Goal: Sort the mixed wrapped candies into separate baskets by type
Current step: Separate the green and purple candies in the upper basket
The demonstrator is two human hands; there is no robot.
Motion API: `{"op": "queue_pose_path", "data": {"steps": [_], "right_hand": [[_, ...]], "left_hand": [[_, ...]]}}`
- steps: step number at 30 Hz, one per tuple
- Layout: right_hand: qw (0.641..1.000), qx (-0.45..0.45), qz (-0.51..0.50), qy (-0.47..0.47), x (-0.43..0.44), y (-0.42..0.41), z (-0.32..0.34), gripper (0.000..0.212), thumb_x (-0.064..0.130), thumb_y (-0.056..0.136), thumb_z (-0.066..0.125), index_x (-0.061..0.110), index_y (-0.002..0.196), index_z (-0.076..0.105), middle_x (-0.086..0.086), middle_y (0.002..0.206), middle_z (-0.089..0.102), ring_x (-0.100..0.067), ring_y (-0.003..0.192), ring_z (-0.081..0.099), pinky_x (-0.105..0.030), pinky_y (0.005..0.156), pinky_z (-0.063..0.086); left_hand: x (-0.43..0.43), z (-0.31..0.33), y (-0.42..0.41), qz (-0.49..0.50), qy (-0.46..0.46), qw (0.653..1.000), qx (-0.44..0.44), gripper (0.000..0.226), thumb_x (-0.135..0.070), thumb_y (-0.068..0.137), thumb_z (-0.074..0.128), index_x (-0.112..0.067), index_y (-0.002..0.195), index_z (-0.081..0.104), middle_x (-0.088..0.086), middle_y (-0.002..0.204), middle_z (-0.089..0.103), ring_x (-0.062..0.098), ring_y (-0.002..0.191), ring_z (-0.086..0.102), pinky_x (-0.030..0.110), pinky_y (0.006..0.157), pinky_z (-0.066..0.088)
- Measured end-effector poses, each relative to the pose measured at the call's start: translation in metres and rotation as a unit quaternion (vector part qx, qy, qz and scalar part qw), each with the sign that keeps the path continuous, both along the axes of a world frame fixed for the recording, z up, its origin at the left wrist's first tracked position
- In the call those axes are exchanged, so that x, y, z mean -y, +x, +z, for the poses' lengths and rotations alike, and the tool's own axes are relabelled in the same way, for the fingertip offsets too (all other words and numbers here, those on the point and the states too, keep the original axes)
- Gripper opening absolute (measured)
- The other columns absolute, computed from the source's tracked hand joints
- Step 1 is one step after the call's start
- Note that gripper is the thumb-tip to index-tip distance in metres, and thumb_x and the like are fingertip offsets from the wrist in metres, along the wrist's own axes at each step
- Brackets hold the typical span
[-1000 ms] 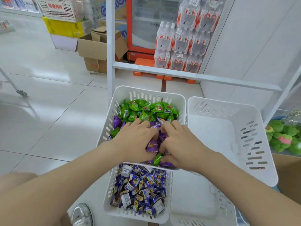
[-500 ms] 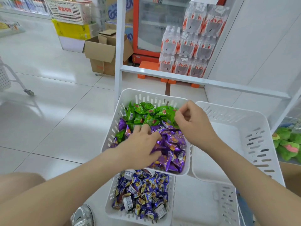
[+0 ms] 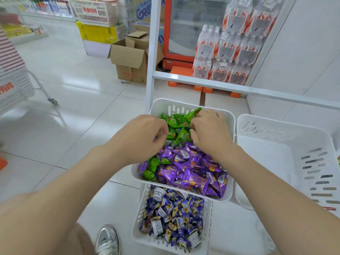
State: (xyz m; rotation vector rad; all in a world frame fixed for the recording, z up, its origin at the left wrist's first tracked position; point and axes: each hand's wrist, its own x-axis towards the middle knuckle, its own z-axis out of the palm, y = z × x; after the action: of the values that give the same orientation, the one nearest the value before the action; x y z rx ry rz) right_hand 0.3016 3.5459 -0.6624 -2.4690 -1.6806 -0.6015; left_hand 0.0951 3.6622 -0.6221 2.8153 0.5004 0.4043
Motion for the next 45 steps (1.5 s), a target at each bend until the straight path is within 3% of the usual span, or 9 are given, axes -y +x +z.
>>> {"op": "queue_pose_path", "data": {"steps": [4, 11, 16, 21, 28, 33, 39, 42, 45], "right_hand": [[0.996, -0.067, 0.000, 0.056, 0.001, -0.011, 0.005, 0.015, 0.016, 0.086, 0.063, 0.014, 0.101, 0.066, -0.009, 0.100, 0.061, -0.031, 0.095, 0.058, -0.043, 0.084, 0.048], [1.000, -0.019, -0.015, 0.003, -0.002, -0.029, 0.001, 0.033, 0.015, 0.085, 0.061, 0.016, 0.116, 0.069, -0.009, 0.111, 0.061, -0.032, 0.105, 0.054, -0.046, 0.093, 0.045], [0.955, -0.237, 0.169, -0.056, -0.016, -0.079, -0.009, 0.032, 0.016, 0.089, 0.056, 0.021, 0.120, 0.065, -0.003, 0.104, 0.065, -0.026, 0.100, 0.060, -0.045, 0.085, 0.052], [0.963, -0.119, 0.197, -0.138, -0.030, -0.089, -0.027, 0.036, 0.022, 0.091, 0.054, 0.023, 0.126, 0.061, 0.003, 0.112, 0.065, -0.026, 0.110, 0.050, -0.046, 0.089, 0.041], [0.968, -0.078, 0.178, -0.159, -0.035, -0.080, -0.022, 0.042, 0.028, 0.090, 0.062, 0.044, 0.129, 0.063, 0.010, 0.094, 0.060, -0.020, 0.097, 0.035, -0.041, 0.079, 0.022], [0.981, -0.088, 0.134, -0.106, -0.026, -0.071, -0.014, 0.021, 0.032, 0.088, 0.057, 0.035, 0.105, 0.069, 0.008, 0.088, 0.061, -0.023, 0.101, 0.044, -0.044, 0.087, 0.031], [0.969, -0.239, 0.056, 0.022, -0.002, -0.036, -0.003, 0.015, 0.032, 0.083, 0.064, 0.021, 0.085, 0.075, 0.005, 0.073, 0.069, -0.018, 0.075, 0.063, -0.038, 0.079, 0.055], [0.946, -0.318, 0.038, 0.060, 0.007, -0.031, 0.004, 0.004, 0.022, 0.087, 0.069, 0.020, 0.089, 0.071, 0.000, 0.060, 0.063, -0.013, 0.058, 0.058, -0.027, 0.066, 0.048], [0.917, -0.398, 0.030, 0.021, 0.015, -0.034, 0.014, 0.024, 0.017, 0.085, 0.070, 0.032, 0.104, 0.072, 0.001, 0.054, 0.057, -0.006, 0.050, 0.046, -0.018, 0.058, 0.041]], "left_hand": [[-0.014, 0.004, -0.015, 0.002, -0.012, 1.000, -0.004, 0.012, -0.022, 0.093, 0.062, -0.031, 0.097, 0.070, -0.012, 0.093, 0.053, 0.009, 0.085, 0.050, 0.022, 0.075, 0.034], [-0.013, 0.000, -0.020, 0.034, -0.018, 0.995, -0.091, 0.016, -0.034, 0.097, 0.058, -0.031, 0.111, 0.064, -0.006, 0.105, 0.047, 0.019, 0.090, 0.057, 0.038, 0.086, 0.049], [-0.017, 0.002, -0.020, 0.053, -0.031, 0.992, -0.111, 0.022, -0.035, 0.099, 0.056, -0.027, 0.118, 0.058, -0.002, 0.110, 0.047, 0.024, 0.095, 0.058, 0.040, 0.088, 0.049], [-0.027, -0.001, -0.026, 0.063, -0.048, 0.983, -0.167, 0.022, -0.019, 0.094, 0.051, -0.023, 0.115, 0.048, -0.004, 0.097, 0.054, 0.025, 0.101, 0.053, 0.043, 0.087, 0.049], [-0.026, -0.003, -0.032, 0.073, -0.007, 0.986, -0.150, 0.003, -0.031, 0.095, 0.054, -0.030, 0.095, 0.057, -0.012, 0.084, 0.054, 0.018, 0.096, 0.050, 0.040, 0.084, 0.052], [-0.003, -0.005, -0.022, -0.073, 0.003, 0.982, -0.175, 0.017, -0.018, 0.081, 0.068, -0.031, 0.091, 0.071, -0.012, 0.088, 0.067, 0.011, 0.093, 0.057, 0.030, 0.083, 0.050], [0.012, -0.028, -0.006, -0.133, 0.191, 0.921, -0.312, 0.029, -0.023, 0.088, 0.072, -0.034, 0.114, 0.068, -0.008, 0.111, 0.066, 0.021, 0.115, 0.047, 0.035, 0.085, 0.026], [0.020, -0.038, 0.000, -0.117, 0.230, 0.908, -0.330, 0.024, -0.017, 0.093, 0.065, -0.031, 0.112, 0.068, -0.003, 0.116, 0.065, 0.024, 0.114, 0.043, 0.039, 0.089, 0.026], [0.019, -0.042, 0.003, -0.118, 0.228, 0.913, -0.316, 0.014, -0.020, 0.091, 0.062, -0.027, 0.102, 0.068, -0.004, 0.109, 0.066, 0.024, 0.110, 0.045, 0.040, 0.090, 0.030]]}}
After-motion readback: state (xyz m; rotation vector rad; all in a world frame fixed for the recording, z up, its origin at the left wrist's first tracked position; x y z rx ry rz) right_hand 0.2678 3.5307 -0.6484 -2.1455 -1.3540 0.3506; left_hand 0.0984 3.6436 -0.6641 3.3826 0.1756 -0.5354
